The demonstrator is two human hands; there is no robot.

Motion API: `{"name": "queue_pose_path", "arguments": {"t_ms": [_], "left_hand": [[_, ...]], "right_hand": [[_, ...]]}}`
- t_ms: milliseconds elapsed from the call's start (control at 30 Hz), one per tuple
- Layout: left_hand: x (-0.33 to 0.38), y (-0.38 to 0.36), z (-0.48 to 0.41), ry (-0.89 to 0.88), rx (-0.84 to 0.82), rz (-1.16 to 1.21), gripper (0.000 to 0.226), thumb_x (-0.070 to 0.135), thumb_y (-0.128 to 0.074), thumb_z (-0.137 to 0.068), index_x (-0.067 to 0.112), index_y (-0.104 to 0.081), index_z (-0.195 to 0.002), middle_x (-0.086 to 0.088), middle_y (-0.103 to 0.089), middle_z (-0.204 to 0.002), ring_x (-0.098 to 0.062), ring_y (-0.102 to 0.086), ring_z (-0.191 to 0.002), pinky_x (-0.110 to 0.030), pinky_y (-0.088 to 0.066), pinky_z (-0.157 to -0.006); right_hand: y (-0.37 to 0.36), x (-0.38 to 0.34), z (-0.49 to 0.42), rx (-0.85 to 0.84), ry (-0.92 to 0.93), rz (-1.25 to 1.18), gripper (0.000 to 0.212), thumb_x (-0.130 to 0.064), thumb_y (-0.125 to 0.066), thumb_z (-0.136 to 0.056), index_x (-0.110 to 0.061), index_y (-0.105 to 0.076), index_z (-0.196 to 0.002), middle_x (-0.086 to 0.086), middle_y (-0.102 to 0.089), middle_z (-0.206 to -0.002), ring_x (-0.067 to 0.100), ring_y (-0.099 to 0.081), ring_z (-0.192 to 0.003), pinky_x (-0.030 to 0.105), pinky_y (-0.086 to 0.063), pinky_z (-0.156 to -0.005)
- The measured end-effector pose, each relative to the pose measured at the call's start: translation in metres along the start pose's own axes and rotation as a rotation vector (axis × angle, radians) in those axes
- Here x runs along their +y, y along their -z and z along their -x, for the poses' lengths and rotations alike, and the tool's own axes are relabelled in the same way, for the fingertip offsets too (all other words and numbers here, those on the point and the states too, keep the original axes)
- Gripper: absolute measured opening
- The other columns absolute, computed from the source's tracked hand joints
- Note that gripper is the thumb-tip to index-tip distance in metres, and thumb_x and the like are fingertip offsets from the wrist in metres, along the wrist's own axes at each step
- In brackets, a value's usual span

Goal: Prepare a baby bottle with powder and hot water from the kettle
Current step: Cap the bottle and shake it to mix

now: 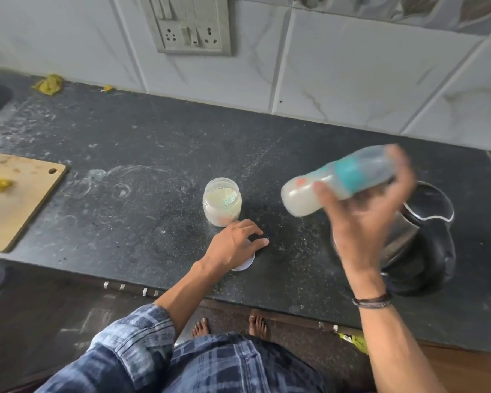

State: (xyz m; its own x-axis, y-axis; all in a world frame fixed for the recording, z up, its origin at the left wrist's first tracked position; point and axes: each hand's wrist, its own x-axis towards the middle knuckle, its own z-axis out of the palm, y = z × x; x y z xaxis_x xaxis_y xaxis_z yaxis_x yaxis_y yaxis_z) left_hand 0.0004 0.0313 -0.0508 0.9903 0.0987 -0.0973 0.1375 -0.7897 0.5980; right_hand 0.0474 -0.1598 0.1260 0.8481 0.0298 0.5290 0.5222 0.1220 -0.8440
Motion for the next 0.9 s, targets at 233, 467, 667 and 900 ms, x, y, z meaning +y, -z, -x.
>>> {"name": "queue_pose_path", "arguments": {"t_ms": [233, 467, 667, 900], "left_hand": [[-0.004, -0.005, 0.002, 0.010, 0.002, -0.023, 0.046, 0.067, -0.049, -0.094, 0.032, -0.068, -0.117, 0.021, -0.058, -0.127, -0.003, -0.053, -0.117, -0.029, -0.044, -0.087], [-0.005, -0.007, 0.004, 0.017, 0.025, -0.037, 0.055, 0.074, -0.040, -0.090, 0.034, -0.067, -0.116, 0.024, -0.058, -0.127, 0.000, -0.051, -0.117, -0.032, -0.048, -0.087], [-0.008, -0.008, 0.008, -0.013, 0.052, 0.006, 0.056, 0.074, -0.042, -0.091, 0.033, -0.067, -0.119, 0.022, -0.058, -0.129, 0.000, -0.050, -0.119, -0.032, -0.048, -0.091], [-0.006, -0.004, 0.013, -0.057, 0.072, 0.016, 0.053, 0.066, -0.049, -0.096, 0.026, -0.070, -0.123, 0.015, -0.061, -0.132, -0.006, -0.054, -0.122, -0.035, -0.051, -0.098]], "right_hand": [[-0.001, 0.009, 0.005, -0.074, -0.100, 0.036, 0.092, -0.002, -0.091, -0.078, -0.026, -0.035, -0.148, -0.024, -0.053, -0.137, 0.018, -0.064, -0.119, 0.043, -0.060, -0.093], [-0.001, 0.012, 0.000, -0.074, -0.133, 0.037, 0.093, 0.001, -0.088, -0.079, -0.021, -0.032, -0.150, 0.005, -0.048, -0.146, 0.015, -0.064, -0.118, 0.036, -0.059, -0.092], [0.005, 0.012, -0.004, 0.144, 0.067, 0.040, 0.093, 0.004, -0.082, -0.087, -0.012, -0.018, -0.152, -0.013, -0.053, -0.148, 0.015, -0.064, -0.125, 0.037, -0.061, -0.094], [0.007, 0.009, -0.002, 0.082, 0.082, 0.006, 0.090, 0.005, -0.081, -0.087, -0.013, -0.021, -0.152, -0.025, -0.054, -0.146, 0.013, -0.064, -0.125, 0.031, -0.058, -0.095]]}}
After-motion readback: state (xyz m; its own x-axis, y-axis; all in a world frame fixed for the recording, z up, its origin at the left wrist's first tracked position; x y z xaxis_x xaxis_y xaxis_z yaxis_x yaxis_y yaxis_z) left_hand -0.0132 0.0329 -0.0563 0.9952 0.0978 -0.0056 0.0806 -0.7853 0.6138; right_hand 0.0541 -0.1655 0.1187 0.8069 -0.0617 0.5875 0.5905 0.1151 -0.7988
